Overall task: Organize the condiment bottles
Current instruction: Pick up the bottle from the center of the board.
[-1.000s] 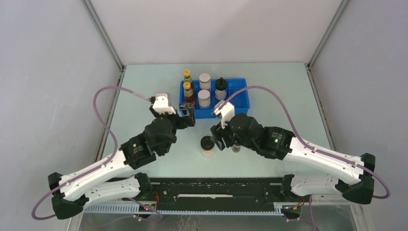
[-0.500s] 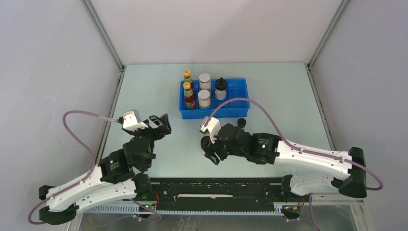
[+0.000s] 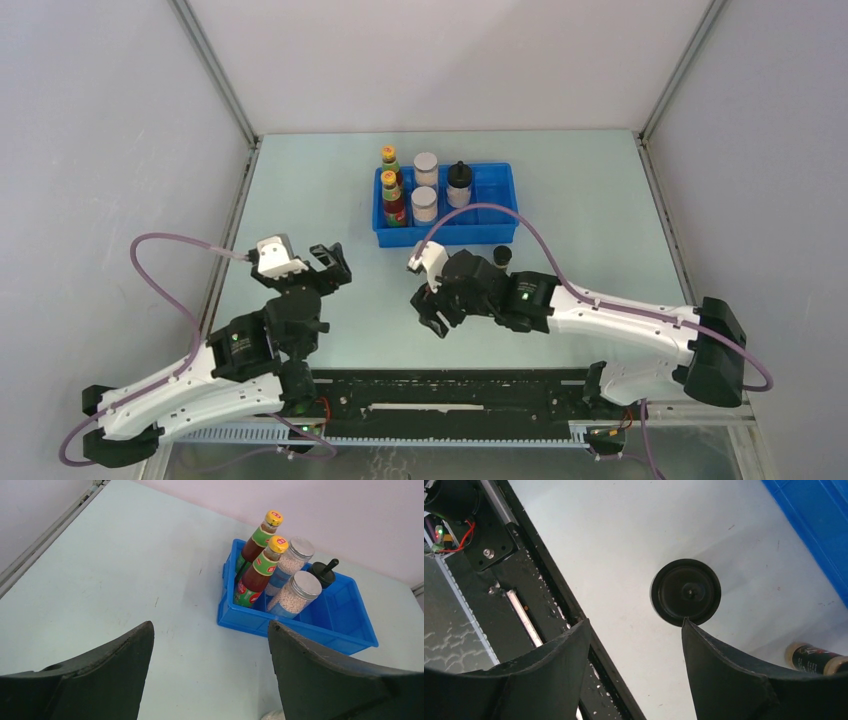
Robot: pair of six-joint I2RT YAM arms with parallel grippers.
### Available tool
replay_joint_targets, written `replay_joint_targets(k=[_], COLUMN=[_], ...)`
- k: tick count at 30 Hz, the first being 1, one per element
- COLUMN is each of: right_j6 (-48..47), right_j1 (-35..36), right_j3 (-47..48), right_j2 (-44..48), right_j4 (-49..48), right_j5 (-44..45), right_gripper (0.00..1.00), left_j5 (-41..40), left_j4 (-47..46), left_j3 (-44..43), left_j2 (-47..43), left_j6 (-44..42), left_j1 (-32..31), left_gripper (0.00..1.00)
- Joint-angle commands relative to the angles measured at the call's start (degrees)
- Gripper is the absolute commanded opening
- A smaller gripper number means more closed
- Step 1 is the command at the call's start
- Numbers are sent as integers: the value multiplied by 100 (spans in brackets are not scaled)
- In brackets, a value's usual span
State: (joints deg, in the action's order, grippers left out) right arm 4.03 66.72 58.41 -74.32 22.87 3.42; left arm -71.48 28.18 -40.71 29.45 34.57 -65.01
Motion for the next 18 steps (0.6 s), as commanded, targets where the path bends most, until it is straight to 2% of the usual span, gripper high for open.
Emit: replay_joint_targets(k=[1,3,5,18], right_j6=[-103,-81,-69,2], right_j1=[-251,-369,-481,-874], right_j3=[-8,-5,-5,271], right_j2=[-134,-196,-258,-871], right_j4=[-449,-503,-572,-647], right_j5=[-227,-286,-441,-737], right_gripper=[75,79,88,89], left_j5=[-261,-253,-231,-55], left_j4=[38,38,28,-56], left_j3=[149,143,146,171], left_j2=[-55,-63,-71,-74], left_j6=[164,180,207,182], left_j1=[-29,-29,-29,-29], left_gripper=[88,88,88,89])
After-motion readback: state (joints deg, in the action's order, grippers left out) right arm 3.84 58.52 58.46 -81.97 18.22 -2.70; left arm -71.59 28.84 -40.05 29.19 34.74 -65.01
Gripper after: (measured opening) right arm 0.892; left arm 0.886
